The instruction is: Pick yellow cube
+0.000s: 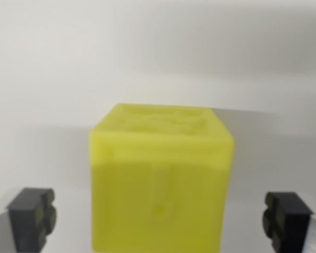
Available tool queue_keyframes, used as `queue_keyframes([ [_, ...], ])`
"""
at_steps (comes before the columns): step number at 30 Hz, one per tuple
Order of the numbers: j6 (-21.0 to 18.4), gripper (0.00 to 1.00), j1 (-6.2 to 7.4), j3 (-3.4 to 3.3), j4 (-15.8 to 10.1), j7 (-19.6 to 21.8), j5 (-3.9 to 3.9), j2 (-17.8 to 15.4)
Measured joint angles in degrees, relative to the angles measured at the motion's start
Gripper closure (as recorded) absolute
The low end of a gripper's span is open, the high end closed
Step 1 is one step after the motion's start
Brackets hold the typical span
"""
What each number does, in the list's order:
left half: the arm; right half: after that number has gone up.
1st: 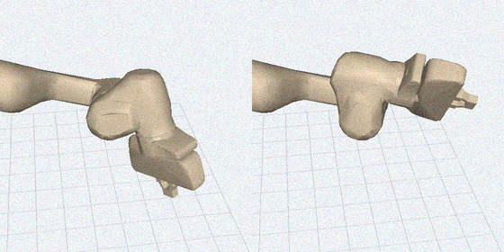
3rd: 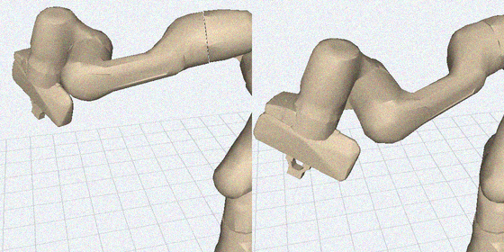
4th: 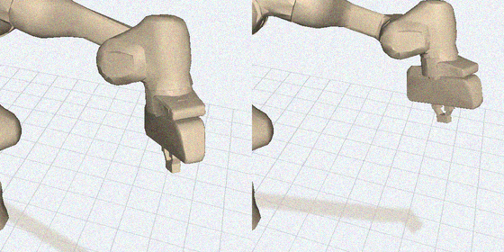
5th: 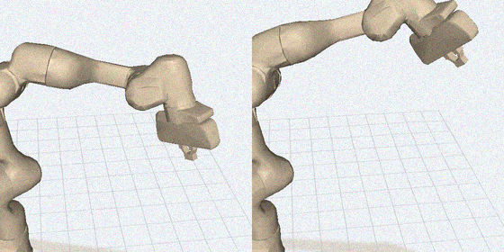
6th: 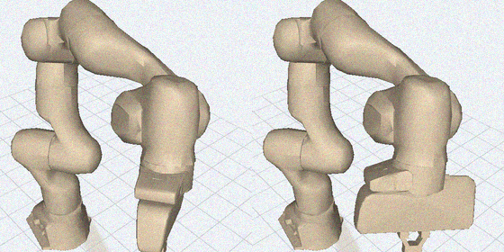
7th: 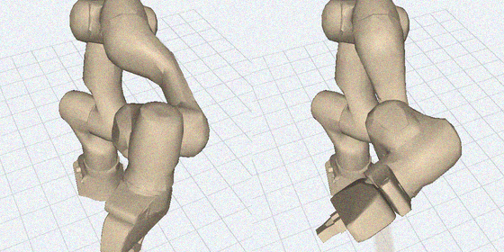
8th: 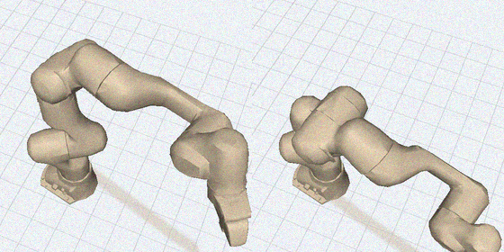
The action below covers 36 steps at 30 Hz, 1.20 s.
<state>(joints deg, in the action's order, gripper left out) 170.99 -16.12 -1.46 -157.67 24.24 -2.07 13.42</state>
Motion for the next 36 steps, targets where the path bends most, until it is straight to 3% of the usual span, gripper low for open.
queue_keyframes([
  [14,4.75,0.0,0.36,0.34,1.63,-2.29,-3.0,6.39],
  [15,4.77,1.0,1.3,-0.09,1.69,-3.86,-5.08,6.46],
  [19,4.49,1.0,1.4,-0.2,1.59,-3.81,-5.08,6.1],
  [22,3.57,1.0,1.58,-0.52,1.25,-3.36,-4.55,4.79],
  [25,2.38,1.0,1.49,-0.69,0.8,-2.42,-3.32,3.16],
  [31,-0.1,1.0,0.56,-0.42,0.01,-0.46,-0.67,-0.13],
  [36,-2.26,1.0,0.09,-0.22,-0.52,0.38,0.45,-2.84],
])
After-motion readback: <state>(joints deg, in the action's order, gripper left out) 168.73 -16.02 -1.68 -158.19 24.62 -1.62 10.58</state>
